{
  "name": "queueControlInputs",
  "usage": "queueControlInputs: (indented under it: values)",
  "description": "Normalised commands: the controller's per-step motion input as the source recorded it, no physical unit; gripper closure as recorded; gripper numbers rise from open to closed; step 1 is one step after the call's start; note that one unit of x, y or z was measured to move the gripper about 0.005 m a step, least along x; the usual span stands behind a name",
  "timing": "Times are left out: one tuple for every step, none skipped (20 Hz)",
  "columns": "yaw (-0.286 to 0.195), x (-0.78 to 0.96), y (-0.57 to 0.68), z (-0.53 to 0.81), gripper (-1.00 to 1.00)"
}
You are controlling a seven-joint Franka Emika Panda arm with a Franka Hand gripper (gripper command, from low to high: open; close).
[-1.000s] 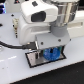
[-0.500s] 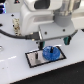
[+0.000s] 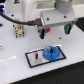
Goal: Insert the blue gear onto the right peg, followed by the red gear
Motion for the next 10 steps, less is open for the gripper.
queueControlInputs:
  values:
    - [0.000, -0.71, 0.09, -0.01, -1.00]
    - [0.000, -0.70, 0.08, -0.04, -1.00]
    - [0.000, -0.71, 0.08, -0.05, -1.00]
    - [0.000, -0.71, 0.09, -0.05, -1.00]
    - [0.000, -0.71, 0.09, -0.03, -1.00]
    - [0.000, -0.71, 0.09, -0.05, -1.00]
    - [0.000, -0.69, 0.09, -0.06, -1.00]
    - [0.000, -0.70, 0.09, -0.06, -1.00]
    - [0.000, -0.69, 0.10, -0.06, -1.00]
    - [0.000, -0.65, 0.12, -0.10, -1.00]
